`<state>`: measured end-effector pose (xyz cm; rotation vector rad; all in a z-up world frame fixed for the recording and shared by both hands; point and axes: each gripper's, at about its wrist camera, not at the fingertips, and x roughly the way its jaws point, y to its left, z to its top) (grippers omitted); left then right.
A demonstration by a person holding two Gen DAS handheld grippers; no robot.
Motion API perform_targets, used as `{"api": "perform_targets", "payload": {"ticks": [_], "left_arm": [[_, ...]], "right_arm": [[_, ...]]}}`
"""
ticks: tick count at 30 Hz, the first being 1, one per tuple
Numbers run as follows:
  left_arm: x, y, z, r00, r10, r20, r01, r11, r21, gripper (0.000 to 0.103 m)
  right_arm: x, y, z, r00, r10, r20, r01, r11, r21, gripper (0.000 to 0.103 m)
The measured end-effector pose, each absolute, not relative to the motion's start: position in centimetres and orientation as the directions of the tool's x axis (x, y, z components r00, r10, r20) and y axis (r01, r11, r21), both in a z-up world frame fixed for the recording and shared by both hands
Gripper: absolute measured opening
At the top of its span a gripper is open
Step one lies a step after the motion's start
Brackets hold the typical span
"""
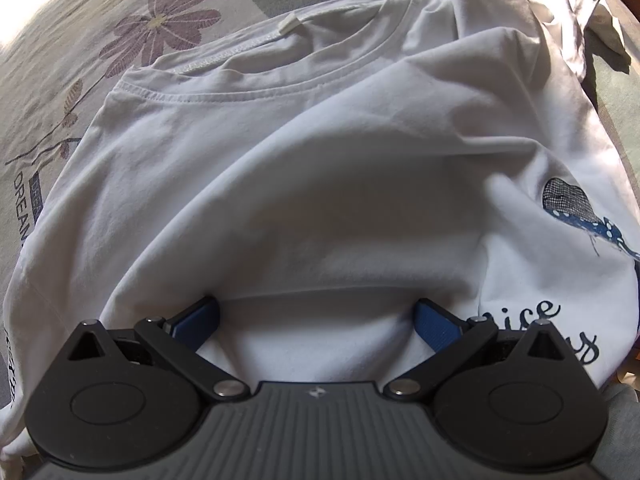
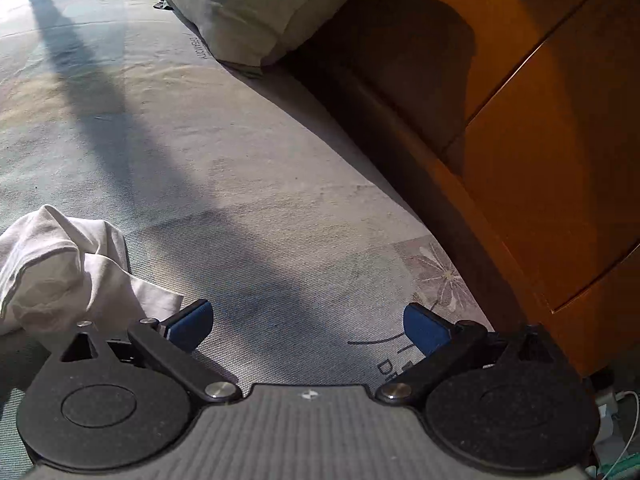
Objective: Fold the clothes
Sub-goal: 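Pull the hem fabric away from the collar with the right gripper and release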
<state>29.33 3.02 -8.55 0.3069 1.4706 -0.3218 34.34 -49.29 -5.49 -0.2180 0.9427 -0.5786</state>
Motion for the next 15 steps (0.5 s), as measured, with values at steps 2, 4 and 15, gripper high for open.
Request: {"api": "perform_targets", "payload": {"ticks": [2,4,15], "left_arm": [[29.4,3.4,-8.4,0.075,-0.026,-0.997,0.394,0.919,0.006,0.103],[29.4,3.7,-8.3,0.076,-0.025,-0.997,0.395,0.919,0.007,0.103],[29.5,1.3,-8.0,0.079,-0.022,-0.997,0.392,0.920,0.010,0.103]], "right_arm": [[33.2,-50.9,-4.8,0.454,-0.540,-0.709,0.383,0.837,-0.391,0.103],[32.1,-51.7,-4.2,0.465,-0.510,-0.724,0.375,0.854,-0.361,0.103],[38.5,-42.2,-6.4,0.567,-0.307,-0.765,0.163,0.951,-0.261,0.103]]}}
